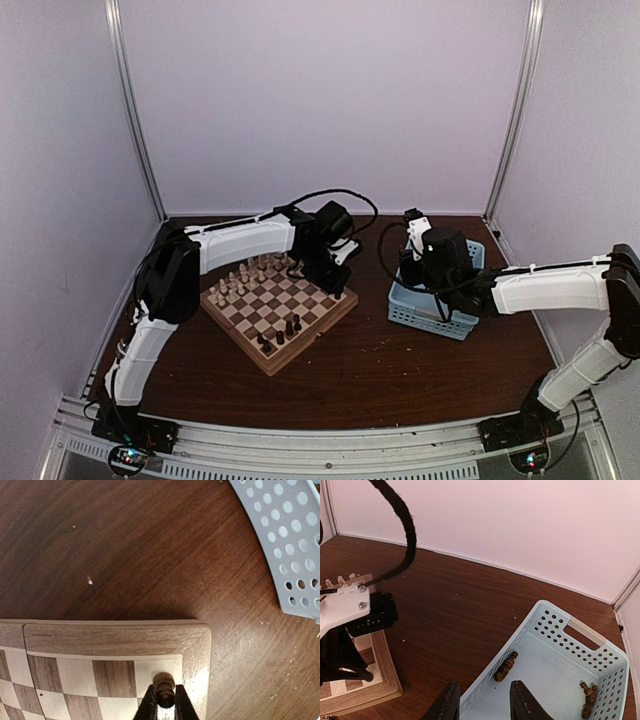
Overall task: Set up the chess pieces on the board
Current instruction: Pick up the chess piece from the chessboard, then place the chess piece on the chessboard.
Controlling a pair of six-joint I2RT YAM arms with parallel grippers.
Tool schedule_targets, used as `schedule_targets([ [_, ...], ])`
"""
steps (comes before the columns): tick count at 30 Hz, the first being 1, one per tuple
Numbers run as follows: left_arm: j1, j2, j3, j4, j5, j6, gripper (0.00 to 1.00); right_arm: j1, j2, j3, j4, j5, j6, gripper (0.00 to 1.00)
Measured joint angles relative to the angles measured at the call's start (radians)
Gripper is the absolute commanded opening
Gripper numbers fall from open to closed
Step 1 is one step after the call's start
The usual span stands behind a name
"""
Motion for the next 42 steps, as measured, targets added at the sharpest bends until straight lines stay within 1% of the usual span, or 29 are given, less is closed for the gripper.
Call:
schedule_targets([
  [7,0.000,-0.010,-0.011,0.001,0.000,-0.001,0.04,0.000,0.000,0.000,0.000,0.002,0.000,0.37],
  [11,0.002,-0.077,-0.094,0.011,-0.008,-0.011,0.04,0.000,0.000,0.000,-0.001,0.005,0.000,0.37],
  [13,0.005,-0.126,-0.173,0.028,-0.008,-0.022,0.04,0.000,0.000,0.000,-0.001,0.006,0.000,0.37],
  [19,0.073,-0.454,-0.457,0.138,-0.006,-0.069,0.05,0.000,0.000,0.000,-0.007,0.007,-0.001,0.37],
  [23,0.116,-0.600,-0.586,0.188,-0.006,-0.099,0.04,0.000,0.000,0.000,-0.008,0.007,-0.001,0.37],
  [26,0.129,-0.663,-0.677,0.211,-0.006,-0.116,0.04,0.000,0.000,0.000,-0.008,0.007,-0.001,0.37],
  [33,0.137,-0.708,-0.843,0.220,-0.008,-0.145,0.04,0.000,0.006,0.002,-0.008,0.007,-0.002,0.37],
  [42,0.140,-0.717,-0.914,0.235,0.014,-0.168,0.04,0.000,0.025,0.005,-0.009,0.007,-0.003,0.37],
])
